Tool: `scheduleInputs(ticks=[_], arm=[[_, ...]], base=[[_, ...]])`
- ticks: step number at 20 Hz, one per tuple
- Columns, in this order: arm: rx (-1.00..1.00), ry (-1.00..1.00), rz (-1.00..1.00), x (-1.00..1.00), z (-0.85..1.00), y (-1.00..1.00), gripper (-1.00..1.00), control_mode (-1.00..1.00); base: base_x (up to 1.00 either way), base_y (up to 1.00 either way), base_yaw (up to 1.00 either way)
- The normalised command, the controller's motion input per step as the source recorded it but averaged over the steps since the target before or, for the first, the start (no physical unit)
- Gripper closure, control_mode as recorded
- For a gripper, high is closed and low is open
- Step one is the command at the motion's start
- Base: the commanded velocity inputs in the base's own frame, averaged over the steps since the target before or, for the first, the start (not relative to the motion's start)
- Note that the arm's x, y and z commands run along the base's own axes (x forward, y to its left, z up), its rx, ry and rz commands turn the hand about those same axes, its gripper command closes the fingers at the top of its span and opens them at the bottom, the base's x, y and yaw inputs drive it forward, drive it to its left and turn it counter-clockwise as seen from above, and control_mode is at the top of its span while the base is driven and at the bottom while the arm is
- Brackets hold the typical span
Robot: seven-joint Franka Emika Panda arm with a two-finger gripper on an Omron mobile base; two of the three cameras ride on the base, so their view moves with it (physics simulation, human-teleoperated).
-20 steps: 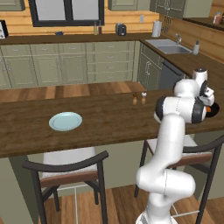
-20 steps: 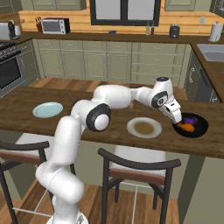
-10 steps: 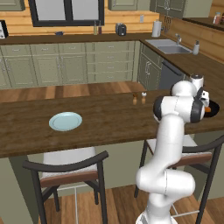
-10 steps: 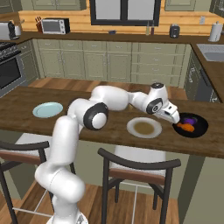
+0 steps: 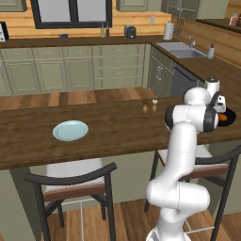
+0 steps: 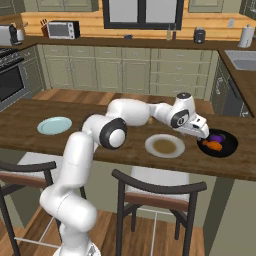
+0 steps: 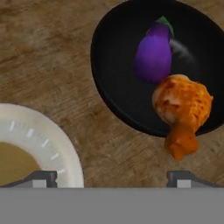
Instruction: Pick the chicken drumstick and eggplant from their plates and place them in the bowl. Then put the bowl in the fridge.
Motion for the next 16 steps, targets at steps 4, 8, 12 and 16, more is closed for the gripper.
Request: scheduleInputs(ticks=[4,8,12,16], arm=[[0.0,0.05,0.06,0.16,-0.17,-0.08,-1.0,-1.0],[0.01,0.07,0.04,0.22,-0.14,-0.17,-1.0,-1.0],[0.01,0.06,0.01,0.22,-0.12,-0.15,-1.0,-1.0],[0.0,0.09,0.02,0.2,-0.16,-0.12,-1.0,-1.0]], base=[[0.0,0.0,0.0],[0.0,0.0,0.0],[0.0,0.0,0.0],[0.0,0.0,0.0]])
